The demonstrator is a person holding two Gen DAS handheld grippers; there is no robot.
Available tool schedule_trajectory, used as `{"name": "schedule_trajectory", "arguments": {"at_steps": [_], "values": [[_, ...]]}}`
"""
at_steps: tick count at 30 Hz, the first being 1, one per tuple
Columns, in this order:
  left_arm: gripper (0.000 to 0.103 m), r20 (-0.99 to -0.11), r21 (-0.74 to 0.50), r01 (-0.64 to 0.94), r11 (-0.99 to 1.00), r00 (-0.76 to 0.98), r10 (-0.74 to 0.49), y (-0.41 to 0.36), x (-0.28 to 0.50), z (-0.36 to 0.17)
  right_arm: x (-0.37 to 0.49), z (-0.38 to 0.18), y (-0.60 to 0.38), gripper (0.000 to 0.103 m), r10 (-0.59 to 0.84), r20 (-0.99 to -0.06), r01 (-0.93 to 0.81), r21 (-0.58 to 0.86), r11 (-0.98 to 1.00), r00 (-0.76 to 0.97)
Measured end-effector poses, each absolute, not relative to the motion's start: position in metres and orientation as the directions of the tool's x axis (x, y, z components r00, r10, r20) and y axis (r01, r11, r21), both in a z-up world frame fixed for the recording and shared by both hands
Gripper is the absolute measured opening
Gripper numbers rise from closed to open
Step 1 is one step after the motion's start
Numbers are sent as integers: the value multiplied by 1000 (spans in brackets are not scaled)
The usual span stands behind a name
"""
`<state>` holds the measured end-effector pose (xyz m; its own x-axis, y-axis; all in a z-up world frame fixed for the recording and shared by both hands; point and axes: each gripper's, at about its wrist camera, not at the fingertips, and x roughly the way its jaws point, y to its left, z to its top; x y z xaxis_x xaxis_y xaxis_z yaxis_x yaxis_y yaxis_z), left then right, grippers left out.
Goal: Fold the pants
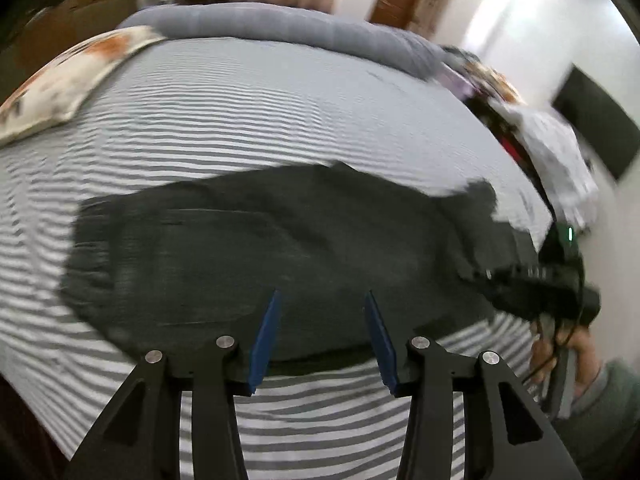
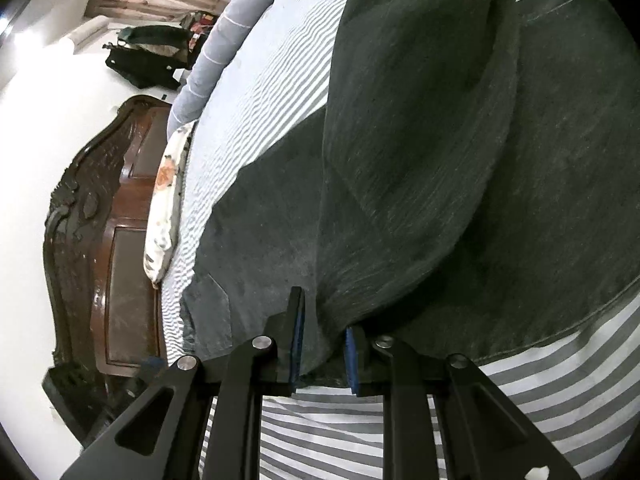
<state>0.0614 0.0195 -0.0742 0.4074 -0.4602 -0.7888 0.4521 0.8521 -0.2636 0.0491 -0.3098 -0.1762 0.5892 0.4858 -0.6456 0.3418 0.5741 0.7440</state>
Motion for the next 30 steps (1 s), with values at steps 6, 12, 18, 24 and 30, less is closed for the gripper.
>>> {"name": "schedule_trajectory", "arguments": {"at_steps": [6,12,18,24,30], "values": [[46,-803,-183,622,761,352,-480,-60,36,-99,51,-174,-321,19,486,-643,348,748,566,592],[46,-801,-102,727,679,344,-489,-122,18,-117,53,-176,-327,19,515,-610,348,781,518,602],[46,-802,-62,725,686,373,-466,-151,24,-134,60,-172,-330,19,541,-591,333,797,504,598],[46,-819,-37,749,662,357,-450,-177,29,-149,60,-173,-334,19,567,-559,314,822,476,604],[8,-832,-23,743,669,357,-425,-195,42,-158,58,-183,-340,19,581,-541,315,836,448,608]]}}
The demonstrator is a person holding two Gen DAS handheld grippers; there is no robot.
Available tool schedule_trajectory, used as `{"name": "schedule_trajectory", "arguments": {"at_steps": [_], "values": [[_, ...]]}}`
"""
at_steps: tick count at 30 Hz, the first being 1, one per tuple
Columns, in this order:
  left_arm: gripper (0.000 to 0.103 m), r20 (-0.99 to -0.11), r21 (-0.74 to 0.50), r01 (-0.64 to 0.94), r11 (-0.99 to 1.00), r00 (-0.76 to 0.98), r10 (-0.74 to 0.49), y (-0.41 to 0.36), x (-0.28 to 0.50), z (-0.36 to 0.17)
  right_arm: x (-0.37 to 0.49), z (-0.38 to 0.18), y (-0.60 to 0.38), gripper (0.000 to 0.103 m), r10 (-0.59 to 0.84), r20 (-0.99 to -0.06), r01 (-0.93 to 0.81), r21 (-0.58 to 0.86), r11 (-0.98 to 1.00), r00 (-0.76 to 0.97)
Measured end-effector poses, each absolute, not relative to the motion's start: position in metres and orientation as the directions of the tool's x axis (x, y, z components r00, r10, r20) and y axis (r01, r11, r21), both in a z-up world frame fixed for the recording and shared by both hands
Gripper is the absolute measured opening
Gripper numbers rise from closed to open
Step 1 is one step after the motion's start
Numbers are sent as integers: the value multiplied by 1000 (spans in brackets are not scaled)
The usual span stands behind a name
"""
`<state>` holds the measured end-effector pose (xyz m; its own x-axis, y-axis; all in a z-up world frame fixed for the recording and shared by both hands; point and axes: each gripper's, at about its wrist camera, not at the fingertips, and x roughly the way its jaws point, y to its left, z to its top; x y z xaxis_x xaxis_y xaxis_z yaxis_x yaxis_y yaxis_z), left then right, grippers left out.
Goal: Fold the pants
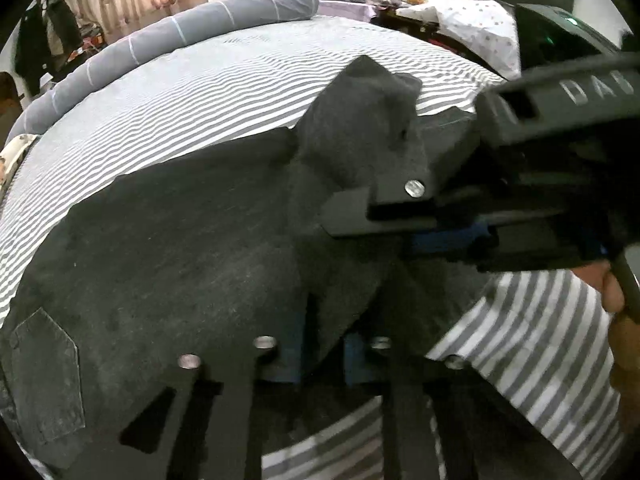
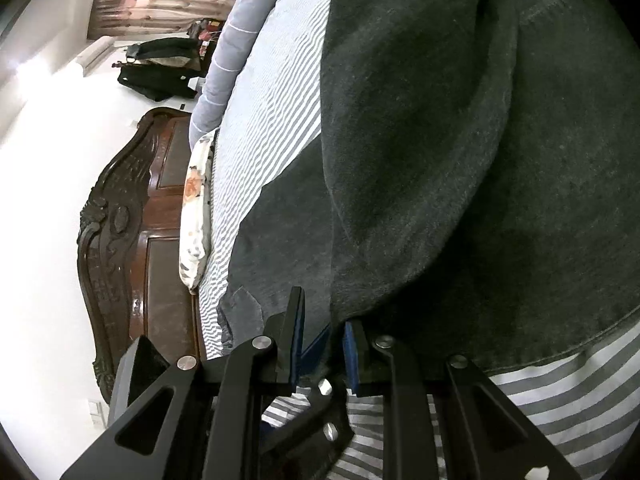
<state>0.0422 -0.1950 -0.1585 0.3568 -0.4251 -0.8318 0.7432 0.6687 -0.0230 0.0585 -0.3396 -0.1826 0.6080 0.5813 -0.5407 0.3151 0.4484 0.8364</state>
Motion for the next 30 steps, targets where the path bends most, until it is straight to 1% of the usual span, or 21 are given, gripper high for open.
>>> {"name": "schedule_trajectory", "arguments": {"at_steps": [1,3,6,8,10,16,20,23,27,30], "values": [[5,-829,-38,741,670,351,-435,-195,44,-158,59,-184,-341,19,584,-535,314,840,442,611],[4,-822,-53,734,677,353,-447,-194,49,-156,59,-189,-346,19,589,-514,312,854,416,623],[4,-810,-81,726,683,351,-469,-188,51,-144,60,-194,-357,19,589,-479,307,876,372,651],[4,-801,-105,716,690,350,-486,-185,54,-136,62,-198,-367,22,563,-489,331,871,364,666],[4,-795,-128,706,696,347,-498,-181,58,-129,65,-202,-382,22,544,-473,340,880,331,693],[4,-783,-172,687,706,340,-521,-175,68,-115,87,-206,-444,22,443,-500,386,863,327,744],[4,-782,-187,677,712,336,-524,-171,74,-112,103,-214,-482,22,404,-507,416,860,295,761],[4,-783,-202,665,719,332,-526,-168,76,-111,112,-221,-505,22,363,-539,458,840,291,759],[4,-782,-209,662,720,329,-529,-164,76,-110,125,-231,-531,17,339,-539,478,842,251,771],[4,-782,-219,659,720,322,-533,-163,77,-110,137,-229,-546,16,321,-551,485,833,267,770]]}}
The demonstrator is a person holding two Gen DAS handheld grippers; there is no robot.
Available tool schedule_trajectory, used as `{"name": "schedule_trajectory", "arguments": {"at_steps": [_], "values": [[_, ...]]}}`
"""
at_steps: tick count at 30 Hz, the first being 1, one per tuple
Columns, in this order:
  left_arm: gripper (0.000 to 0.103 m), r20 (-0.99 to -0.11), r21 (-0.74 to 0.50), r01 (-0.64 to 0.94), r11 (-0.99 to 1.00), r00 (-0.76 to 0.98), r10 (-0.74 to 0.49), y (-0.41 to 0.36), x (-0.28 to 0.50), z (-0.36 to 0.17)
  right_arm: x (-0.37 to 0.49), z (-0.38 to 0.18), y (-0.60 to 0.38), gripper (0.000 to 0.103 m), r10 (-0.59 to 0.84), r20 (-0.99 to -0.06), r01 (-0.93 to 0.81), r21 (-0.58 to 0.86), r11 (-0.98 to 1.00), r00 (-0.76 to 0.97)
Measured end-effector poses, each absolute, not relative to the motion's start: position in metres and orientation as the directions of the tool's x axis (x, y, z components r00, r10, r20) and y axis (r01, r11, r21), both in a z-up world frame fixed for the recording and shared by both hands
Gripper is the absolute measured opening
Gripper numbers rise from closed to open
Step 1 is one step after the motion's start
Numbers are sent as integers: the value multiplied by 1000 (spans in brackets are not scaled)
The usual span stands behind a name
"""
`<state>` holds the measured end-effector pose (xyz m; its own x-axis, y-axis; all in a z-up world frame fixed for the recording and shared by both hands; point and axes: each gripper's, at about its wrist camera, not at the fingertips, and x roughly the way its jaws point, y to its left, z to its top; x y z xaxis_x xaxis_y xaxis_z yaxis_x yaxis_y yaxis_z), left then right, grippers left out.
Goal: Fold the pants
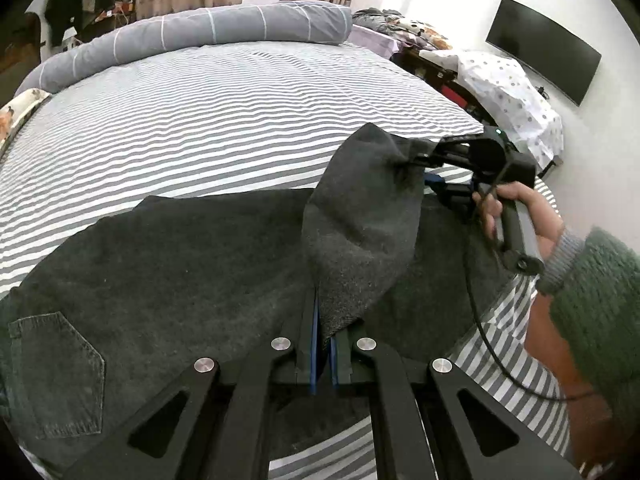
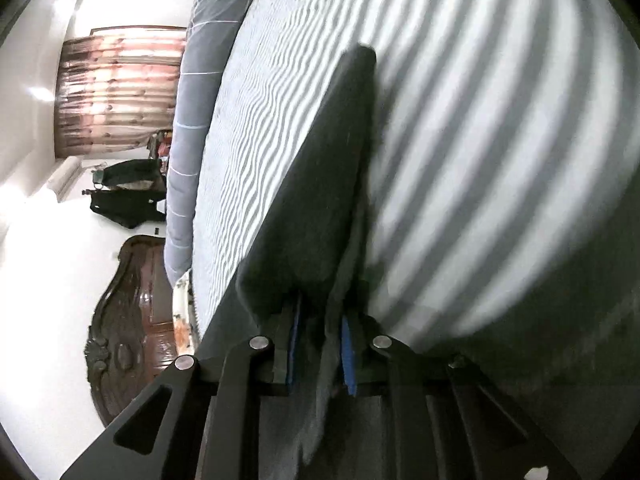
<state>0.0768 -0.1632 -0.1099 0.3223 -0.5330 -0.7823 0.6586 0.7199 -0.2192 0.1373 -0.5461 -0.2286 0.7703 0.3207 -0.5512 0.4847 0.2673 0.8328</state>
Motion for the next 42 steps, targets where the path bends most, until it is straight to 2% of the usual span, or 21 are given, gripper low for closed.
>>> {"name": "schedule_trajectory", "arguments": {"at_steps": [3,6,17,26,32,37,40,42], "values": [[4,-786,-208,661,721,326,-526,-165,78,-110,148,-222,-553,9,312,-551,482,832,274,774],[4,-791,-193,667,720,329,-516,-168,78,-110,149,-203,-553,7,289,-568,480,816,324,771],[4,-797,-157,700,696,326,-508,-178,69,-112,106,-147,-572,7,212,-596,473,768,431,775],[4,-817,-131,715,687,314,-483,-185,63,-120,57,-187,-588,12,199,-600,541,792,282,775],[4,-820,-139,702,698,314,-479,-185,68,-122,46,-181,-605,12,139,-600,543,783,303,788],[4,-825,-138,701,700,310,-473,-185,68,-126,37,-177,-619,6,127,-605,542,773,329,786],[4,-827,-139,699,701,307,-471,-185,69,-127,34,-179,-618,10,106,-635,573,747,337,765],[4,-827,-142,697,703,306,-471,-184,70,-128,28,-184,-618,19,104,-658,603,733,315,745]]}}
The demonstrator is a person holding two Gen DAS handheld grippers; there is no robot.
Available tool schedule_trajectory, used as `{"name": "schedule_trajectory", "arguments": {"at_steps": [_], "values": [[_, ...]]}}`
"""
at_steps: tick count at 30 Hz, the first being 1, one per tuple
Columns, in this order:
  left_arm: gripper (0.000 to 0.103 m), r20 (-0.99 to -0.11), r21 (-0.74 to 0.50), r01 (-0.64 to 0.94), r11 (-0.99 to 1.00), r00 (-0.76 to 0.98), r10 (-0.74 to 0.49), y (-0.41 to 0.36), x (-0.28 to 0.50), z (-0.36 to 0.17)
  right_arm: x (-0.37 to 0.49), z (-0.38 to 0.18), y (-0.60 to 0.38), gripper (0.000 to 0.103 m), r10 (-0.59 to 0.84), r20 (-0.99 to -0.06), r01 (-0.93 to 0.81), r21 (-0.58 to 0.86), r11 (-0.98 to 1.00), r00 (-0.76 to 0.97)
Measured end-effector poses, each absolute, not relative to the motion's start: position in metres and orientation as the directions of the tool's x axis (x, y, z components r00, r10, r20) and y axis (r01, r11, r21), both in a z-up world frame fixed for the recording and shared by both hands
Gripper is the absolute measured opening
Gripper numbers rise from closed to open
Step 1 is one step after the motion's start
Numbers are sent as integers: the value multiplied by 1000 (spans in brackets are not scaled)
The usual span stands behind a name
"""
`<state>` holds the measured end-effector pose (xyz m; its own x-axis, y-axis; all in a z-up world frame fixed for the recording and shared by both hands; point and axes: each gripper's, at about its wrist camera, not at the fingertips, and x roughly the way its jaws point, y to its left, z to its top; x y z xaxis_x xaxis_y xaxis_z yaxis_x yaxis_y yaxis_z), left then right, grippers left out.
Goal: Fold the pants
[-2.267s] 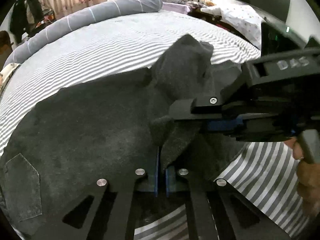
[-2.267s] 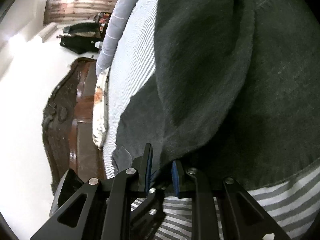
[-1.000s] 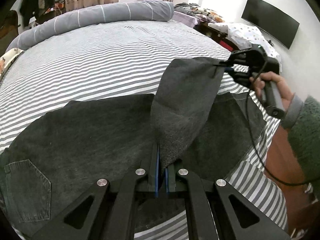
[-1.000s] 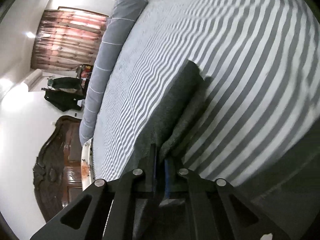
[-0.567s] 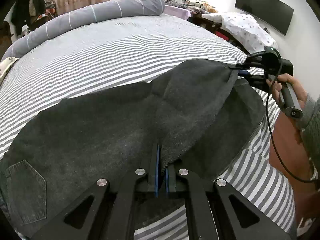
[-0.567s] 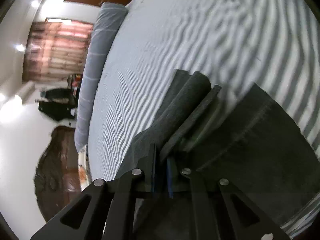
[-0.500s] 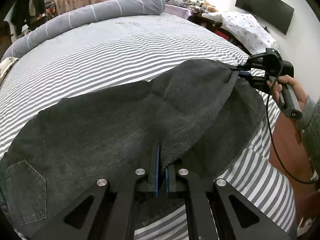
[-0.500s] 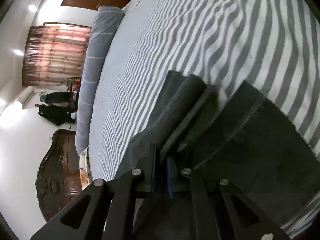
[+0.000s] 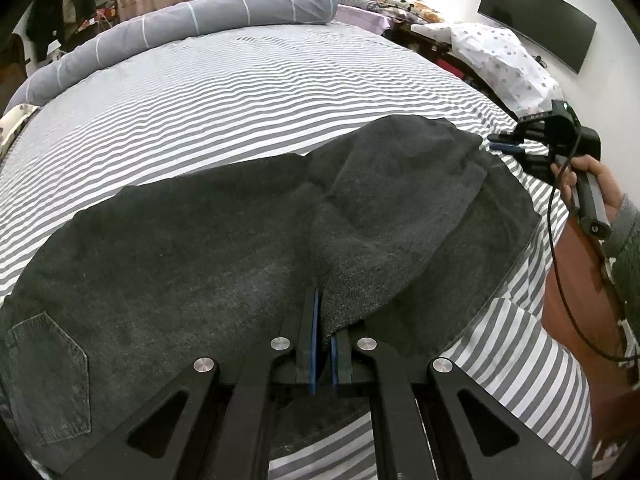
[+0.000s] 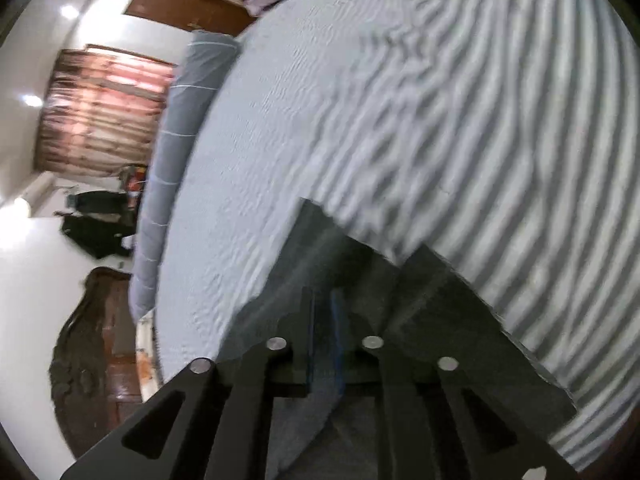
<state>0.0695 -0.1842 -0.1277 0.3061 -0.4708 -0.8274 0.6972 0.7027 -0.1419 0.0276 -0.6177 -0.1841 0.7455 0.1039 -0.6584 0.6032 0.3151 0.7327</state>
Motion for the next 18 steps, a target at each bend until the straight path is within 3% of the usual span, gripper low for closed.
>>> {"name": "schedule_trajectory", "arguments": {"at_steps": [8,18], "values": [[4,-827,-155,692,705,300,-476,-182,72,-128,1,-198,-624,21,78,-698,649,696,306,712],[4,-836,-153,689,708,293,-465,-183,74,-130,15,-217,-635,20,94,-665,625,733,268,741]]}}
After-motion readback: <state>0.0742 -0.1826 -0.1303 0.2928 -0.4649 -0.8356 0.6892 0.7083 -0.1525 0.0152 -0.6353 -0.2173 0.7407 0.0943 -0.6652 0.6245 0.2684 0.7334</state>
